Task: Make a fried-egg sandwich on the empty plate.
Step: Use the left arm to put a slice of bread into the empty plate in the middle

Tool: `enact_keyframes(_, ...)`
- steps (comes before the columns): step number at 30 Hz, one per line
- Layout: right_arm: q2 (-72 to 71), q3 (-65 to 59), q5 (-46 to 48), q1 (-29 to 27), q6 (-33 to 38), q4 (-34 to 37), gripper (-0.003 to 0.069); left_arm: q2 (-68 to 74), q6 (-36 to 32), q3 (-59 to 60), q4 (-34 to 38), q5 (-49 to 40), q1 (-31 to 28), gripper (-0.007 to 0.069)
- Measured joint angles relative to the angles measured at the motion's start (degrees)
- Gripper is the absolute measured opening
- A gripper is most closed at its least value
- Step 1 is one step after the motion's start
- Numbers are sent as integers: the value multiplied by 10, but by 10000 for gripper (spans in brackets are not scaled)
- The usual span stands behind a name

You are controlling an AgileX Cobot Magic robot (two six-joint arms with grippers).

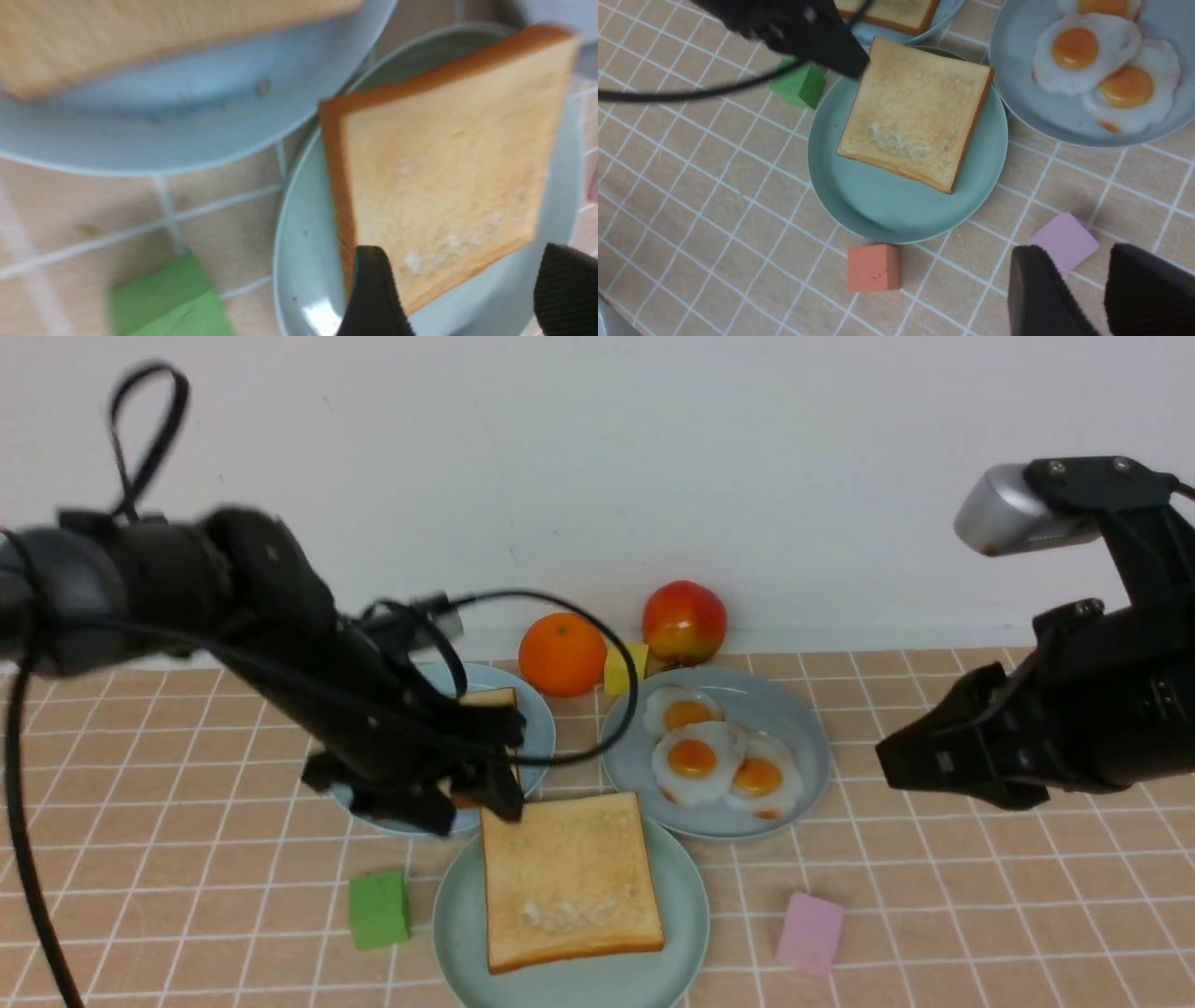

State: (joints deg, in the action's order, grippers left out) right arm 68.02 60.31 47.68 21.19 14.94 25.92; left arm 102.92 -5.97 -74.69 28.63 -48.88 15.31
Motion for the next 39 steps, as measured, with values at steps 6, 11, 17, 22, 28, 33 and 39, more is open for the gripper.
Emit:
enact_keyframes(6, 17, 0, 1, 0, 0, 7, 241, -66, 42, -38, -75, -1, 0, 435)
enact_keyframes(11, 36, 0, 19, 0, 0, 39, 241, -44, -4, -42, -53, 22, 3, 321)
enact_keyframes(17, 38, 0, 38, 0, 0, 52, 241, 25, -6, -86, -39, 22, 4, 88)
enact_keyframes(22, 38, 0, 56, 0, 0, 52, 241, 87, 1, -136, -35, 22, 11, 5)
enact_keyframes(28, 38, 0, 66, 0, 0, 52, 241, 137, 2, -163, -45, 21, 40, -1)
enact_keyframes(33, 38, 0, 72, 0, 0, 52, 241, 169, 3, -168, -53, 20, 56, 0)
enact_keyframes(39, 38, 0, 73, 0, 0, 52, 241, 177, 3, -169, -54, -16, 56, 3)
